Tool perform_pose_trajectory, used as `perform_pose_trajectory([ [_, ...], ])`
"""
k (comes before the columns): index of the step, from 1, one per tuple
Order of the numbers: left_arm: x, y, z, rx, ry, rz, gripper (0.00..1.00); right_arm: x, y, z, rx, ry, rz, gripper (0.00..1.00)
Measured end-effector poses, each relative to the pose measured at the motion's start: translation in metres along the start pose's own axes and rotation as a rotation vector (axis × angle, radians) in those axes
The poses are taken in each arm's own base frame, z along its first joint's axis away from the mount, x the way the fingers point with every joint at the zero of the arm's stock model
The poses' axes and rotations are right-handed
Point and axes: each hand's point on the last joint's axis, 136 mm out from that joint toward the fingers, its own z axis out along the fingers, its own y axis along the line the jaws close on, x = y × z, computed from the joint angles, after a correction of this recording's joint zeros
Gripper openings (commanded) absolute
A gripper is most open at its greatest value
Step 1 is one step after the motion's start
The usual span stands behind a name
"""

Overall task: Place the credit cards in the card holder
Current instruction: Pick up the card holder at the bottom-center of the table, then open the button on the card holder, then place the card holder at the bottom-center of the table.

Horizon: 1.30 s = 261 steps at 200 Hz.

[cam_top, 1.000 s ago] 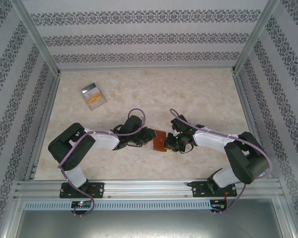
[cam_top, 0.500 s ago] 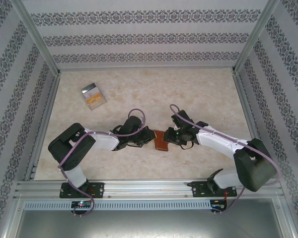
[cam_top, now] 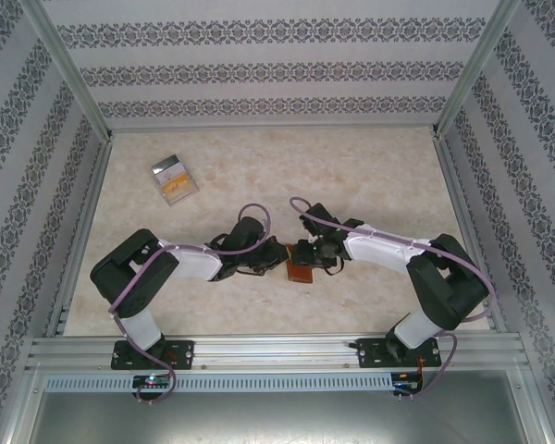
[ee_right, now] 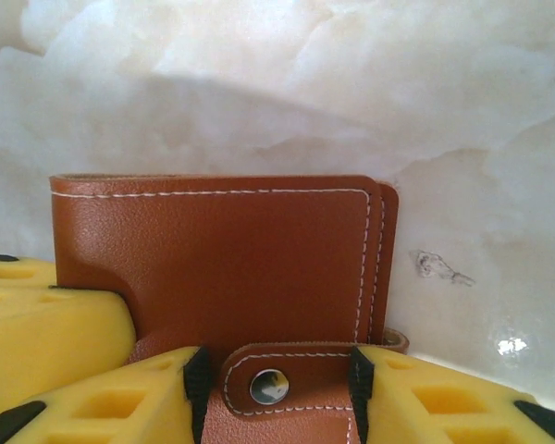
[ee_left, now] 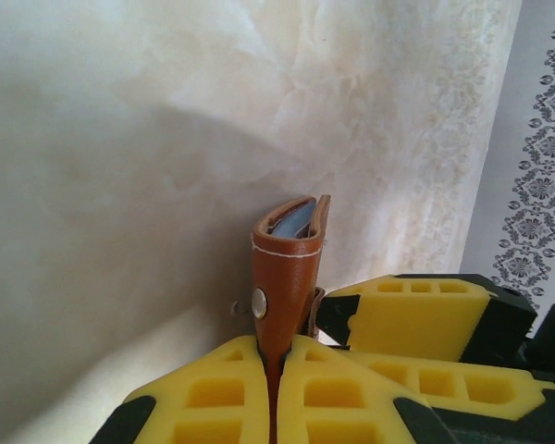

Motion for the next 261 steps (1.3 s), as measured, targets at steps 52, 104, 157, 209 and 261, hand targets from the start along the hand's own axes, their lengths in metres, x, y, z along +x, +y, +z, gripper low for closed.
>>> perform_pose_trajectory([
  [52, 0.000, 0.006, 0.000, -0.027, -0.006, -0.004, 0.00, -0.002, 0.000, 0.001, 0.129, -0.026, -0.073, 0.18],
  [104, 0.000, 0.000, -0.011, -0.026, -0.014, 0.026, 0.00, -0.006, -0.026, -0.008, 0.182, -0.048, -0.021, 0.08],
  [157, 0.006, 0.016, -0.018, -0.066, -0.002, 0.030, 0.00, 0.008, -0.059, -0.011, 0.267, 0.002, 0.019, 0.21],
  [209, 0.007, 0.020, -0.018, -0.083, 0.004, 0.038, 0.06, 0.017, -0.071, -0.010, 0.327, 0.033, 0.016, 0.26],
  [261, 0.006, 0.024, -0.026, -0.138, -0.003, 0.070, 0.26, 0.017, -0.075, -0.010, 0.369, 0.055, -0.014, 0.28],
])
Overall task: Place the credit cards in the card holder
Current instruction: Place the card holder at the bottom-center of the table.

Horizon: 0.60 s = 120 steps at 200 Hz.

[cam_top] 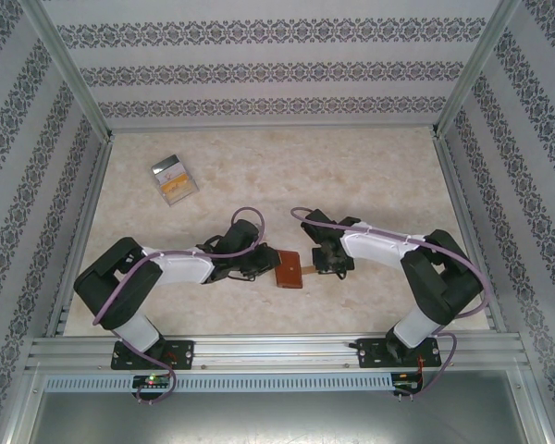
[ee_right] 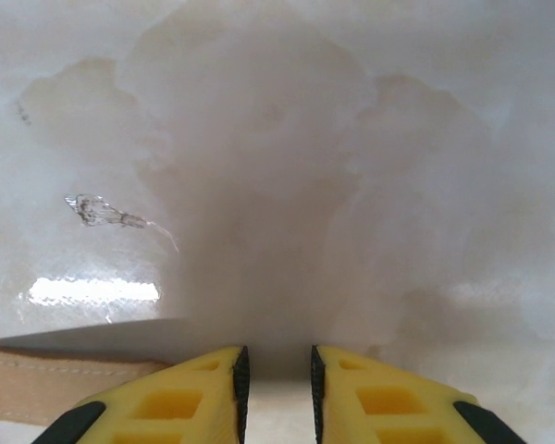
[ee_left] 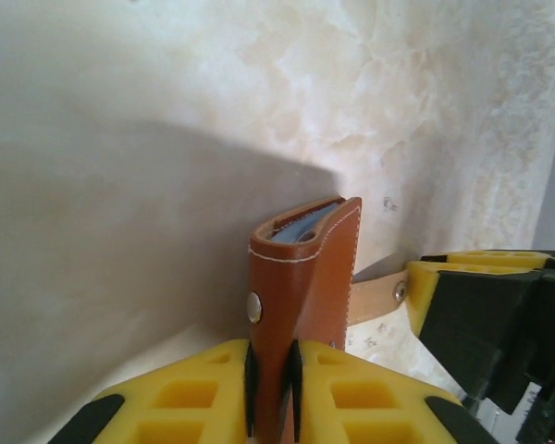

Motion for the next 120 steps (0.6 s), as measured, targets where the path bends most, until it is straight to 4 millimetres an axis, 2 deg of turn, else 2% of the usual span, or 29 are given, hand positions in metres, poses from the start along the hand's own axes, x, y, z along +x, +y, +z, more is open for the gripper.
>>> perform_pose_trajectory([
  [10, -0.002, 0.000, -0.003, -0.019, -0.007, 0.018, 0.30, 0.000, 0.001, -0.002, -0.004, 0.003, -0.006, 0.34],
  [24, -0.006, -0.002, -0.011, -0.043, -0.027, 0.043, 0.42, -0.003, 0.004, -0.009, -0.030, -0.011, -0.016, 0.40],
  [32, -0.009, -0.005, -0.017, -0.051, -0.042, 0.056, 0.44, -0.007, 0.006, -0.017, -0.055, -0.031, -0.015, 0.42],
  [43, -0.013, -0.009, -0.027, -0.067, -0.068, 0.076, 0.48, -0.016, 0.011, -0.034, -0.104, -0.080, -0.001, 0.44],
  [55, -0.020, -0.016, -0.039, -0.080, -0.103, 0.099, 0.56, -0.028, 0.014, -0.056, -0.158, -0.143, 0.018, 0.48],
  [75, -0.032, -0.025, -0.061, -0.102, -0.163, 0.137, 0.69, -0.048, 0.013, -0.088, -0.234, -0.247, 0.059, 0.50],
  [94, -0.055, -0.027, -0.089, -0.146, -0.238, 0.151, 0.81, -0.059, 0.008, -0.104, -0.282, -0.304, 0.100, 0.58],
  [120, -0.108, -0.015, -0.145, -0.217, -0.385, 0.113, 0.96, -0.069, 0.008, -0.114, -0.355, -0.351, 0.146, 0.64],
])
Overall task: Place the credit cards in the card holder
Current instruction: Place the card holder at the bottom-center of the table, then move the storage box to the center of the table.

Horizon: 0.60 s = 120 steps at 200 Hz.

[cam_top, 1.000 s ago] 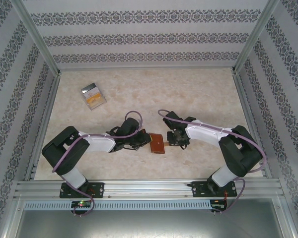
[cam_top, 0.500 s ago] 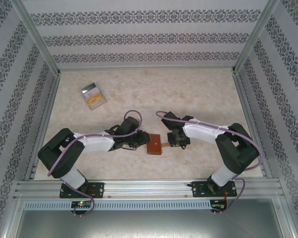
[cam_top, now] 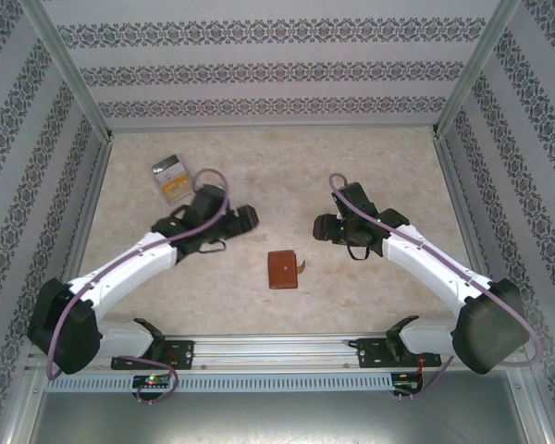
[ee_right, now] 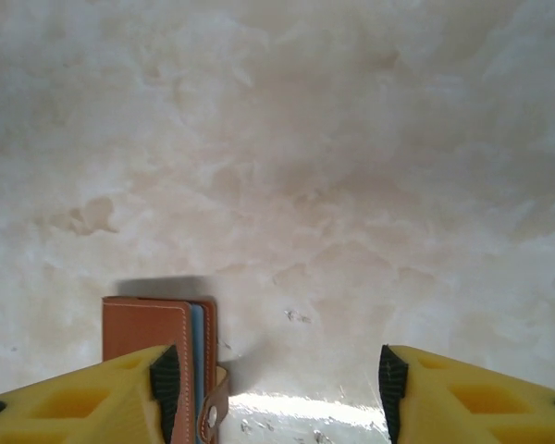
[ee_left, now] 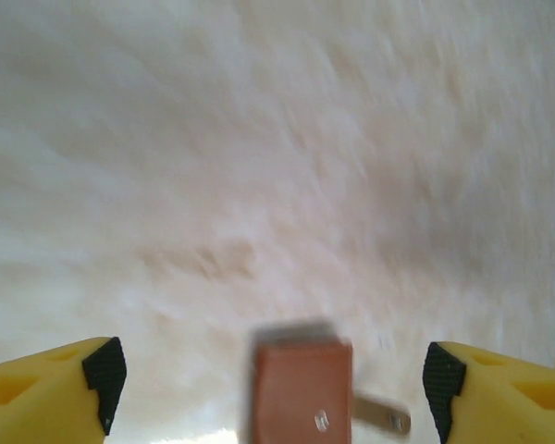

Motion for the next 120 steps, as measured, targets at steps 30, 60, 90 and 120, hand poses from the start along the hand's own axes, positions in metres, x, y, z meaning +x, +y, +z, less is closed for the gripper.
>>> perform_pose_trajectory([
  [30, -0.079, 0.064, -0.032, -0.119, -0.167, -0.121, 0.99, -0.004, 0.015, 0.003, -0.081, -0.009, 0.022, 0.71],
  [60, -0.126, 0.126, -0.038, -0.197, -0.211, -0.256, 0.99, -0.005, 0.025, 0.014, -0.127, 0.008, 0.032, 0.77],
  [90, -0.160, 0.178, -0.018, -0.206, -0.197, -0.377, 0.99, -0.004, 0.032, 0.024, -0.146, 0.040, 0.031, 0.78],
  [120, -0.191, 0.211, 0.005, -0.177, -0.198, -0.444, 0.99, -0.009, 0.042, 0.024, -0.170, 0.043, 0.024, 0.80],
])
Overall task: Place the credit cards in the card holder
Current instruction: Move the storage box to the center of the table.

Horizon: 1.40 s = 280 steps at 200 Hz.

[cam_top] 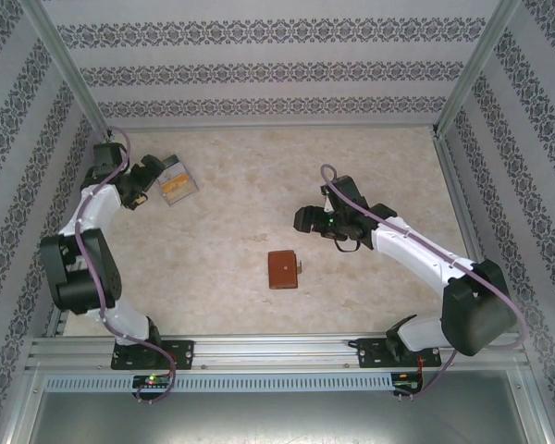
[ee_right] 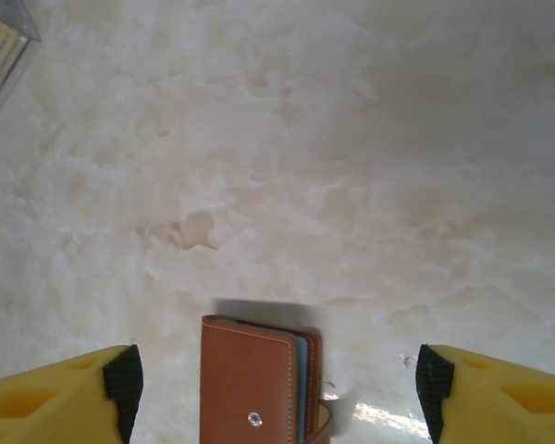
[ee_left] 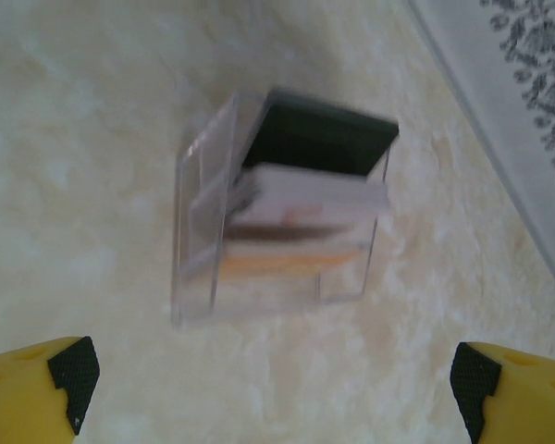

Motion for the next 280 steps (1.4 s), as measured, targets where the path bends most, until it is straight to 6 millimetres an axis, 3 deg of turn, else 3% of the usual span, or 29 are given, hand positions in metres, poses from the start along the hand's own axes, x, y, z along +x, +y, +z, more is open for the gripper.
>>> perform_pose_trajectory([
  [35, -0.032, -0.009, 0.035, 0.073, -0.018, -0.029, 0.99, -0.003, 0.003, 0.004, -0.006, 0.006, 0.001, 0.80],
  [88, -0.040, -0.009, 0.086, 0.139, 0.017, -0.087, 0.99, 0.000, 0.004, 0.013, 0.001, 0.037, 0.001, 0.80],
  [125, -0.041, -0.009, 0.099, 0.156, 0.027, -0.117, 0.99, -0.001, 0.004, 0.016, 0.003, 0.040, 0.006, 0.80],
  [192, -0.051, -0.031, 0.124, 0.267, 0.075, -0.099, 1.00, 0.001, 0.001, 0.027, 0.019, 0.068, 0.016, 0.80],
  [237, -0.040, -0.070, 0.142, 0.343, 0.144, 0.003, 1.00, -0.004, 0.004, 0.026, 0.014, 0.059, 0.013, 0.80],
  [280, 0.000, -0.125, 0.158, 0.415, 0.257, 0.159, 1.00, -0.005, 0.002, 0.026, 0.024, 0.056, 0.016, 0.80],
])
